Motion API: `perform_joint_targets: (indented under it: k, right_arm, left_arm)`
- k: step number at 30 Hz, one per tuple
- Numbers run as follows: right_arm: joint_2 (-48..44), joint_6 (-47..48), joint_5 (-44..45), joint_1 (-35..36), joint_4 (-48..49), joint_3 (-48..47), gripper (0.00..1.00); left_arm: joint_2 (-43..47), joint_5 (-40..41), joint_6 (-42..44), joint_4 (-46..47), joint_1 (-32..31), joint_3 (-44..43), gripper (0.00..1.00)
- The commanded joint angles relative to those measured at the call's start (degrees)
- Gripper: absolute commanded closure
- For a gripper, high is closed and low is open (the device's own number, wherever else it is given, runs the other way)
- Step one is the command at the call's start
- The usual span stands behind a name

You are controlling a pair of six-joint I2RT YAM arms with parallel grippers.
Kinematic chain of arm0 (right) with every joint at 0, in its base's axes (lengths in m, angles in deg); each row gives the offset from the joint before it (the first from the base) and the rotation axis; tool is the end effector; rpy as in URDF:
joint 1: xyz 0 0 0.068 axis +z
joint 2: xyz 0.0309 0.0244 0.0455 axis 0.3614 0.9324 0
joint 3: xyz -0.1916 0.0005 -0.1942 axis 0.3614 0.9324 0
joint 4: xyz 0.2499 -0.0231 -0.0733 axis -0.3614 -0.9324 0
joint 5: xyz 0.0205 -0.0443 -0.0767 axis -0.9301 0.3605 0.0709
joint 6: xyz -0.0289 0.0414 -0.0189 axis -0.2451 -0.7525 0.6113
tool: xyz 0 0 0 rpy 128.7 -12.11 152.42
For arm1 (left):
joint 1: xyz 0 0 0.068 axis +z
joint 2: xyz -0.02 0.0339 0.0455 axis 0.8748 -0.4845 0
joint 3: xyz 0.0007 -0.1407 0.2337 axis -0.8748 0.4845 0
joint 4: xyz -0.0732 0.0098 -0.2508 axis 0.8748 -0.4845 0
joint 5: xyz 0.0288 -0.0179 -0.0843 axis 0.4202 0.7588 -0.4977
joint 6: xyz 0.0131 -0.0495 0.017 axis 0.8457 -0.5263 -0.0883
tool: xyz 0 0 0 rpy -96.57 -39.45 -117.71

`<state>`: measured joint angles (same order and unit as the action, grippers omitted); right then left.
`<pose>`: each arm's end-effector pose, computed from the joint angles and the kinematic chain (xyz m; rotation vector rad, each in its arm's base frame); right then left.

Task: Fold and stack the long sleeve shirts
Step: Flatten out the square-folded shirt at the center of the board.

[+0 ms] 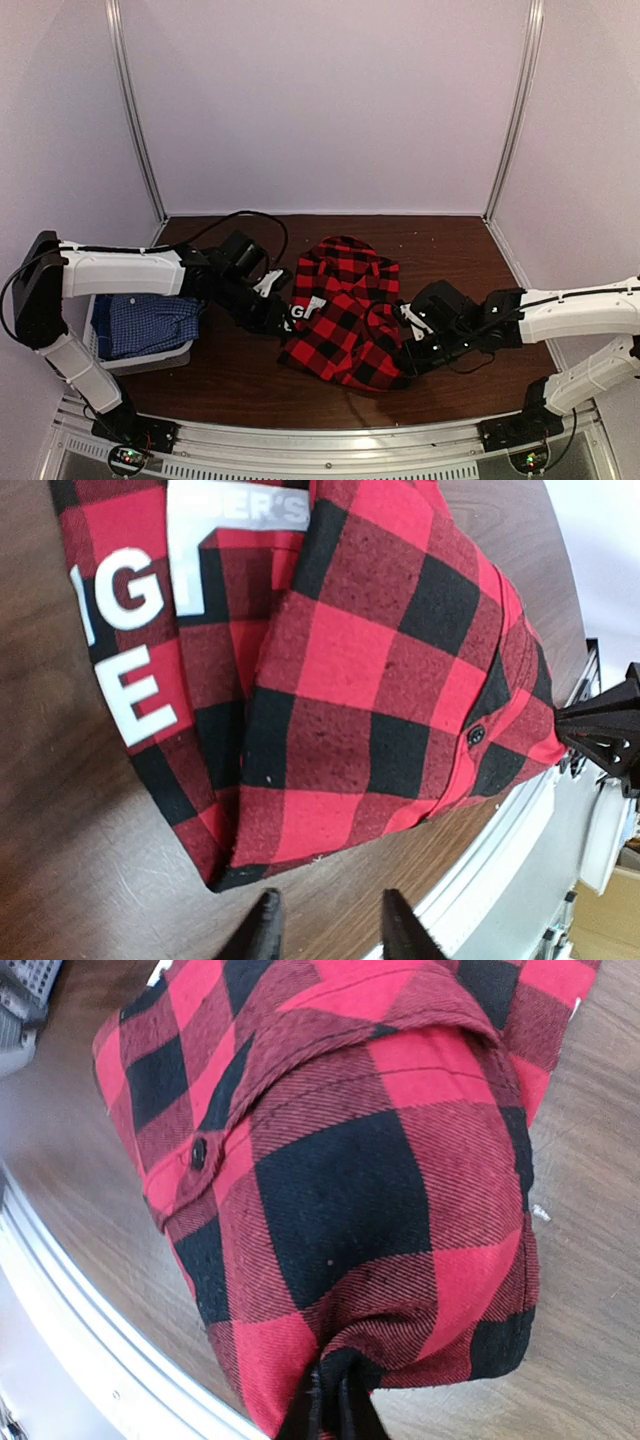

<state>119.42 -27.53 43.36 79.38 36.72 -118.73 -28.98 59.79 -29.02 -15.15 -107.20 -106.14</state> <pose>0.1202 0.2043 0.1958 -0.5550 2.7318 0.7372 0.2117 -0.2417 0.2053 0.3618 2.8202 -1.0041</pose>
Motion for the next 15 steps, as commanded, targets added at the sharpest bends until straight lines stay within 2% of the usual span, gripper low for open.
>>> perform_joint_targets:
  k: [1, 4, 7, 10, 15]
  right_arm:
    - [-1.8, -0.9, 2.3, 1.4, -3.4, 0.6, 0.81]
    - [-3.0, -3.2, 8.4, 0.6, -5.5, -1.0, 0.45]
    - [-5.2, -5.2, 13.2, -2.6, -5.4, -0.6, 0.24]
    - [-6.0, -5.7, 14.0, -6.4, -1.8, 0.5, 0.16]
    - [-3.9, -5.6, 13.8, -11.4, 3.0, 2.7, 0.15]
  left_arm:
    - [-2.2, 2.2, 1.2, 2.4, 0.2, -4.7, 0.6]
    - [-7.0, 2.6, 3.2, 2.4, 0.3, -10.2, 0.53]
    - [-12.0, 3.7, 5.3, 2.0, 0.3, -15.8, 0.46]
    - [-17.3, 4.5, 6.7, 1.8, 0.3, -20.8, 0.41]
    - [-24.1, 7.0, 7.8, 1.2, 0.3, -27.9, 0.32]
